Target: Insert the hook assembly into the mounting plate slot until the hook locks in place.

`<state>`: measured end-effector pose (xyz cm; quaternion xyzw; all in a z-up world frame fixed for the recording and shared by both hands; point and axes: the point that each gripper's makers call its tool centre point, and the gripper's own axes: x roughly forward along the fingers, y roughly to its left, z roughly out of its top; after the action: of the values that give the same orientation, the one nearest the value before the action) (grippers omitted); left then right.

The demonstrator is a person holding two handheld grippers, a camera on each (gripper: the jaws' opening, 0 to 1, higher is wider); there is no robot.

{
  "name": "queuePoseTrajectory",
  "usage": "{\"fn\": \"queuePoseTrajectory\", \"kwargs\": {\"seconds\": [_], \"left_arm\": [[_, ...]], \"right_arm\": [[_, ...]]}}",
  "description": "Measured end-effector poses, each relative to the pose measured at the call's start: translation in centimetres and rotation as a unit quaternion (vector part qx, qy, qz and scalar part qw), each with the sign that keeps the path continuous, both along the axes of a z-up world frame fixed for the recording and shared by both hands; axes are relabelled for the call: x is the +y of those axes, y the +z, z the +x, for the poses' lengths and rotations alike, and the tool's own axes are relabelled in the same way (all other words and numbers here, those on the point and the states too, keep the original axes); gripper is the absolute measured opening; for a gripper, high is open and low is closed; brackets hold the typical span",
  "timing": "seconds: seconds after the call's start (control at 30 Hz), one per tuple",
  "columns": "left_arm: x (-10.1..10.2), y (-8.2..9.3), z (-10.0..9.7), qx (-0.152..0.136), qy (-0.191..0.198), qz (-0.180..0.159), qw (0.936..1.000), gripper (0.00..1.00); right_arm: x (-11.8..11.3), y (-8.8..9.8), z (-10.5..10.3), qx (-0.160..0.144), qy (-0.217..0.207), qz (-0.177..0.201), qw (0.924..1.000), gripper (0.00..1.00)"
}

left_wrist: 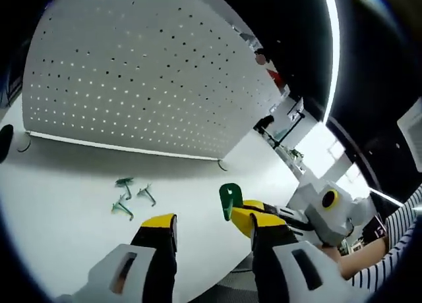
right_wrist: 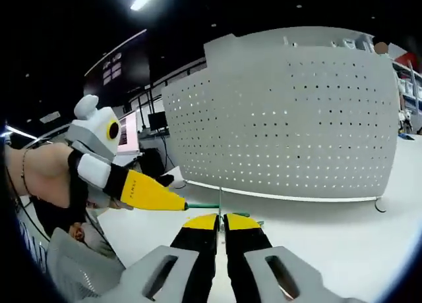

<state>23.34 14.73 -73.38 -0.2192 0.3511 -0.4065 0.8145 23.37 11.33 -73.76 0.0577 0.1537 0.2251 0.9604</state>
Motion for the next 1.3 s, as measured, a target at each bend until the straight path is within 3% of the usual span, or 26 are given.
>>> {"fn": "queuePoseTrajectory", "kwargs": {"seconds": [0.3, 0.8, 1.3], "left_arm": [[-1.1, 1.0, 0.0, 0.015, 0.004, -0.041, 0.999, 0.39], [-1.5, 2.0, 0.3, -0.009, 0.004, -0.056, 0.9984, 0.17], [-1.7, 2.5, 0.1, 0.035, 0.024, -0.117, 0.9922, 0.06]], "right_arm": [[0.6, 1.1, -0.1, -0.01, 0.004, 0.021, 0.9997, 0.01], [1.1, 1.8, 0.1, -0.013, 0.009, 0.045, 0.9989, 0.01], [1.1, 2.4, -0.1, -0.025, 0.007, 0.046, 0.9986, 0.01]]}}
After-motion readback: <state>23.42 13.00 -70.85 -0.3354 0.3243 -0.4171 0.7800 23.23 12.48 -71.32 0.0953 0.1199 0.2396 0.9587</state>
